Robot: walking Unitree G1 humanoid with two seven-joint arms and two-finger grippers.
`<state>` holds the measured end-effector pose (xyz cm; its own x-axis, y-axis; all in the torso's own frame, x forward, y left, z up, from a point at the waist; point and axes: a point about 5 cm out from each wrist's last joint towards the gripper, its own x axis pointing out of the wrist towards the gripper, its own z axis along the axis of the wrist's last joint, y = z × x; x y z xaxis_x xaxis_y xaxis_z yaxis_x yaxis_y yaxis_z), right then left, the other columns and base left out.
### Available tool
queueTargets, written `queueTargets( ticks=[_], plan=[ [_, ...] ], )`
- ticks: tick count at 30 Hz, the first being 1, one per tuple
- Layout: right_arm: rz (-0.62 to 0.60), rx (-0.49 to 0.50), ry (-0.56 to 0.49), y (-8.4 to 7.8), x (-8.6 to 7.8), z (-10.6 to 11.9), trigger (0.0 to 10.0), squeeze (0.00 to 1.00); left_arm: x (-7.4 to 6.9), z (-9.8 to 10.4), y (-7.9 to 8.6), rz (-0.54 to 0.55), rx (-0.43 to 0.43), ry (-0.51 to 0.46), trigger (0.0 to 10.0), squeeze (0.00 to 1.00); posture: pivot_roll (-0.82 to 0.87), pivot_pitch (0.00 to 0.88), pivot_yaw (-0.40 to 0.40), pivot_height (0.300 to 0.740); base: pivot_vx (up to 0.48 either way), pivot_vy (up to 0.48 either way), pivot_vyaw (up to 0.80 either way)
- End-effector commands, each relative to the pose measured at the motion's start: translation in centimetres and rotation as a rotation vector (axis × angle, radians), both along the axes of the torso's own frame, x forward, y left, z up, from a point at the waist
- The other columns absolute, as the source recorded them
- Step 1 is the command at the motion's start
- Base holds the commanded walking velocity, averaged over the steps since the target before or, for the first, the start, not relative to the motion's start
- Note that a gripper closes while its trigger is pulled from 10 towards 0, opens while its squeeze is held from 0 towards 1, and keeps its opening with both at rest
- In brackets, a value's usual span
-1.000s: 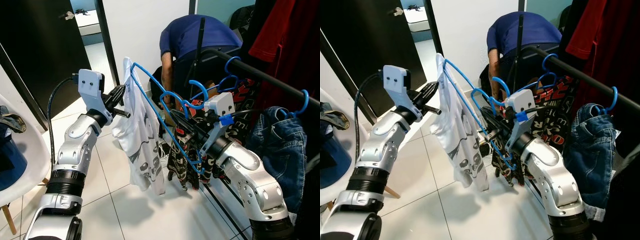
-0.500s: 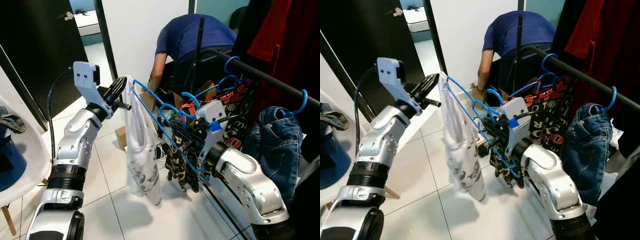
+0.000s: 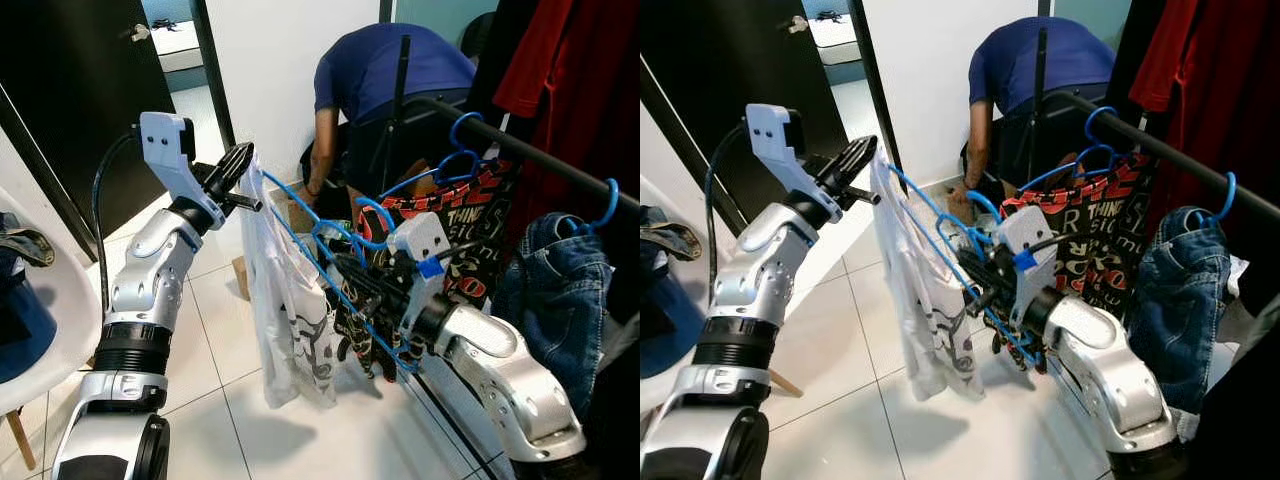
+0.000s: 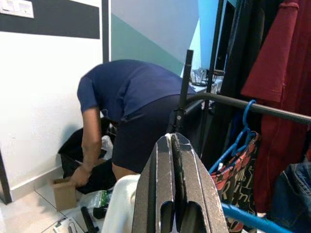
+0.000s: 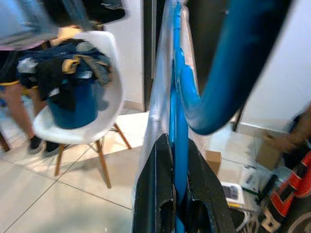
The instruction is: Hang hanger
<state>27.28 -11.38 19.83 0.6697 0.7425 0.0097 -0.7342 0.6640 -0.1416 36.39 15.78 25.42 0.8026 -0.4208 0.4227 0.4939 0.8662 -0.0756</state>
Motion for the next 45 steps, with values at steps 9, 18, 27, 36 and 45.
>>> queueTargets(
  ticks=[9,18,27,36,45],
  plan=[
    [0.165,-0.072,0.026,0.6,-1.8,-0.5,10.0,0.0,-0.3,0.0,-0.2,-0.043,0.052,-0.005,0.0,0.0,-0.03,0.0,0.085,0.74,0.0,0.0,0.0],
    [0.105,-0.139,0.064,-0.1,-1.1,-1.5,10.0,0.0,-2.4,-0.9,-3.2,-0.304,0.13,0.006,0.0,0.0,-0.02,0.0,0.081,0.74,0.0,0.0,0.0],
    [-0.029,-0.122,0.071,-0.7,0.3,-1.8,10.0,0.0,-5.5,-2.5,-6.5,-0.556,0.151,0.045,0.0,0.0,-0.01,0.0,0.071,0.74,0.0,0.0,0.0],
    [-0.115,-0.032,0.054,-1.2,1.5,-1.0,10.0,0.0,-6.9,-3.3,-6.8,-0.6,0.165,0.081,0.0,0.0,-0.01,0.0,0.059,0.74,0.0,0.0,0.0],
    [-0.188,0.056,0.033,-1.7,2.2,-0.2,10.0,0.0,-8.1,-3.2,-7.0,-0.691,0.158,0.084,0.0,0.0,-0.02,0.0,0.06,0.74,0.0,0.0,0.0]
  ],
)
